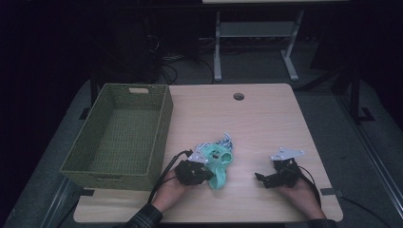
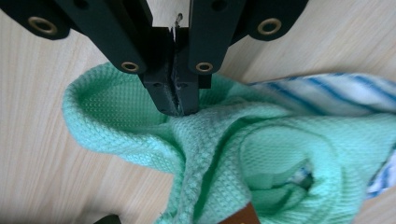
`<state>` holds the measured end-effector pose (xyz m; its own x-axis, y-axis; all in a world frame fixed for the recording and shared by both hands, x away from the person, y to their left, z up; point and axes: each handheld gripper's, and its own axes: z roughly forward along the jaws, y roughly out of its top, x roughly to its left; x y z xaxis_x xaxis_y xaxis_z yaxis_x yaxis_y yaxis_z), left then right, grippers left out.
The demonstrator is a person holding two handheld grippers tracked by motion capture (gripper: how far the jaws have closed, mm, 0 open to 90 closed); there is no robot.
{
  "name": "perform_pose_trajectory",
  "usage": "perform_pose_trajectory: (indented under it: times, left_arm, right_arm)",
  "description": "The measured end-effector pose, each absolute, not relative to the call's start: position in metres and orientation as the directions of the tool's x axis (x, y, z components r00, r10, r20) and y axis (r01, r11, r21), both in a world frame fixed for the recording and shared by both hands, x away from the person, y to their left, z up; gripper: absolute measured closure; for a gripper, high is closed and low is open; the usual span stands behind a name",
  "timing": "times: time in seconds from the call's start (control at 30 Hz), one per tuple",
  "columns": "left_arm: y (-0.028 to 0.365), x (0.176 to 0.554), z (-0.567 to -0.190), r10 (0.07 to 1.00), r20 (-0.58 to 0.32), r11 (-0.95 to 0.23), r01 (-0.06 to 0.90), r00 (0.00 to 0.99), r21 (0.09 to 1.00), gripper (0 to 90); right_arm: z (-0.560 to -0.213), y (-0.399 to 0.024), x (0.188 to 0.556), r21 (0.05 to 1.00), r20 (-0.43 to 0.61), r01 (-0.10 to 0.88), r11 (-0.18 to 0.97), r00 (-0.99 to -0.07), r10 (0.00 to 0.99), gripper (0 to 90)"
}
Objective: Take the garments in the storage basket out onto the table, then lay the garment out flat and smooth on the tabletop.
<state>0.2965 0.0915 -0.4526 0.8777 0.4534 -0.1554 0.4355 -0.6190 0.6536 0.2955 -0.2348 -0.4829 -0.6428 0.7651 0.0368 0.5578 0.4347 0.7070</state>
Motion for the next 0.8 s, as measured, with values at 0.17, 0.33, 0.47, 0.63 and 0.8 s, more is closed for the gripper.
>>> perform_pose_trajectory:
  times: [0.17, 0.33, 0.47, 0.63, 0.8]
  left_arm:
    - [0.086, 0.296, -0.460, 0.449, -0.130, -0.645, 0.421, 0.884, 0.637, 87.8]
    - [0.086, 0.296, -0.460, 0.447, -0.123, -0.654, 0.418, 0.886, 0.631, 88.0]
    - [0.085, 0.295, -0.459, 0.443, -0.109, -0.664, 0.408, 0.890, 0.627, 88.0]
    - [0.084, 0.296, -0.458, 0.433, -0.099, -0.679, 0.397, 0.896, 0.618, 88.2]
    - [0.084, 0.296, -0.458, 0.433, -0.096, -0.684, 0.396, 0.896, 0.613, 88.2]
  right_arm:
    - [-0.483, -0.235, 0.296, 0.707, 0.036, 0.557, 0.435, -0.643, 0.765, 3.2]
    - [-0.482, -0.236, 0.296, 0.707, 0.036, 0.556, 0.436, -0.645, 0.764, 6.1]
    - [-0.477, -0.236, 0.299, 0.698, 0.037, 0.561, 0.446, -0.650, 0.759, 20.0]
    - [-0.468, -0.229, 0.307, 0.694, 0.061, 0.565, 0.445, -0.662, 0.747, 26.0]
    - [-0.457, -0.221, 0.317, 0.716, 0.089, 0.550, 0.429, -0.682, 0.726, 39.3]
